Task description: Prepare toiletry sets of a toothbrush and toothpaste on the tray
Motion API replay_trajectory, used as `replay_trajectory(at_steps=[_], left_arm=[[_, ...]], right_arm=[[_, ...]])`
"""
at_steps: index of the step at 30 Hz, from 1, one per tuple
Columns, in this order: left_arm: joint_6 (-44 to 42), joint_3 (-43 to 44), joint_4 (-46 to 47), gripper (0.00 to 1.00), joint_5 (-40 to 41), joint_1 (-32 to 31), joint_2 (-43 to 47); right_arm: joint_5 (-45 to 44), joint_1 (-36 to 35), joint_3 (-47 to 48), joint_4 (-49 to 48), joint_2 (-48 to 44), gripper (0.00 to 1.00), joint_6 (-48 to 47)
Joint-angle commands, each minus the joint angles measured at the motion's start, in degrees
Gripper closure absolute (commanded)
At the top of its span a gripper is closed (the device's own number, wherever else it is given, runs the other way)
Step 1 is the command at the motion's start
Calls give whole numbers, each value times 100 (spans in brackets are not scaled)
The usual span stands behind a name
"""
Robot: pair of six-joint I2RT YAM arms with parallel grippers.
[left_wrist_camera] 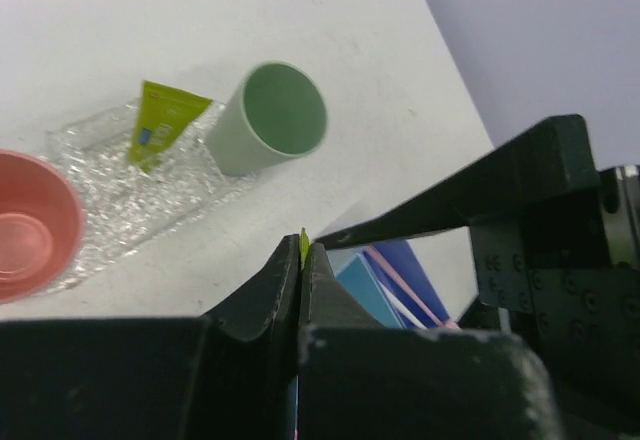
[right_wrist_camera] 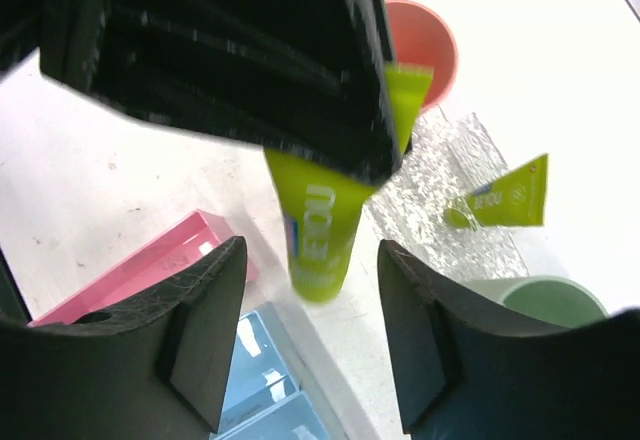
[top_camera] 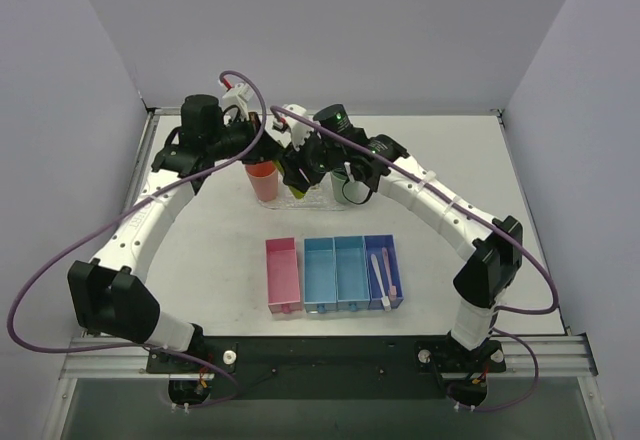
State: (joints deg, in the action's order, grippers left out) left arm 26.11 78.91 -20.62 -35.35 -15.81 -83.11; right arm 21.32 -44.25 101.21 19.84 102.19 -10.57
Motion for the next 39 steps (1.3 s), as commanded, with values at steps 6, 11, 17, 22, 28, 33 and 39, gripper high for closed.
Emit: replay_trajectory(at_steps=[6,11,17,22,28,33,39], left_arm=[[-1125,1126,-214,100,1908,-246,-425],[-1284,1170,40,100,2665,-537,-574],[-1283,1407,304,100,2849,-712,-1039],[-1380,1557,444,100,3122,-818,-1348],[-1503,1627,805,100,3368,-923,-1576],[-1495,1662,893,100,3482,-976,-1743],[-1486,1636,1016,100,3641,-1029,-1831]], right_arm=[[-1138,180,-830,-437,-1332,47,362],[-1876,197,-1191,-437,-1913,46,494],[-2297,259,-1270,-410,-2186,43,626],[-2299,373,-1183,-410,-2142,43,617],[-2220,531,-1156,-401,-2133,43,521],[-2185,803,-1209,-375,-2186,43,485],[-1921,1041,-1332,-375,-2309,42,337]])
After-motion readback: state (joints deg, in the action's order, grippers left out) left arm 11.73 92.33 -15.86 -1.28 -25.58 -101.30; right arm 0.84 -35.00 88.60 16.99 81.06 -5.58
